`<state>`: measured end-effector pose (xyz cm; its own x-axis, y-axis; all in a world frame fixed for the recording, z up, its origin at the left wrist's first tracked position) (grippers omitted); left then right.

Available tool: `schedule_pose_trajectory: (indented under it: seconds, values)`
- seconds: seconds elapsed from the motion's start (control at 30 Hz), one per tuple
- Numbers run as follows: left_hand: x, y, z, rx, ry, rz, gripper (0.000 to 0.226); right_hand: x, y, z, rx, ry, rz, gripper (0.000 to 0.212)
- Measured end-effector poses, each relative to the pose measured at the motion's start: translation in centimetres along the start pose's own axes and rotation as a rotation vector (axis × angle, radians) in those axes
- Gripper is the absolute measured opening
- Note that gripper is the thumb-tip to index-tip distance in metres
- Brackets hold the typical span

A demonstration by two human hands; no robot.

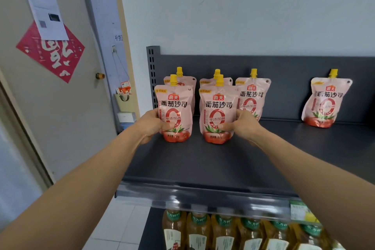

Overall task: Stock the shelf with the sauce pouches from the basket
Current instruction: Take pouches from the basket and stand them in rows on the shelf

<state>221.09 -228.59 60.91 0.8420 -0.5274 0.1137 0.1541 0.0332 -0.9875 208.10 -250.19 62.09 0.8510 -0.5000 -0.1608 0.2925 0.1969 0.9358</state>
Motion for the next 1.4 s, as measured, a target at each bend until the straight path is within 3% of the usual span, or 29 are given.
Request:
schedule_pose_trajectory:
  seconds: [0.67, 1.0, 1.07, 1.2, 1.4]
  values:
    - [2.0, 0.1, -0.1, 0.005, 0.006, 0.012, 0.038, 1.6, 0.3, -0.6, -0.021, -0.019, 0.006, 0.050]
    - [-0.9, -0.7, 1.2, 0.188, -0.222, 0.001, 0.056, -0.1, -0.3, 0.2, -0.144, -0.156, 0.066, 0.059]
    - [-2.3, -1.6, 1.3, 0.263, -0.288, -0.040, 0.057, -1.6, -0.2, 1.0, -0.172, -0.236, 0.126, 0.058]
    - [-6.4, -4.6, -1.4, 0.329, -0.340, -0.247, 0.041, -6.3, 0.0, 2.6, -0.271, -0.309, 0.325, 0.036]
    - [-14.7, -7.8, -12.0, 0.370, -0.059, -0.455, 0.020, -16.2, -3.5, 6.2, -0.356, -0.294, 0.471, 0.016]
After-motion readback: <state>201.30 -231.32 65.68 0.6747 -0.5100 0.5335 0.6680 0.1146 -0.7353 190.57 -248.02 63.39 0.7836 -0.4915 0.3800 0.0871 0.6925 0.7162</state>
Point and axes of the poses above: each hand's wrist, its own x-axis towards the middle knuckle, its own z-axis out of the back of the hand, y = z × x, the point moved 4 cm from there along x, towards the middle knuckle, and after that the axes turned 10 degrees about -z, right-handed, at the moved point
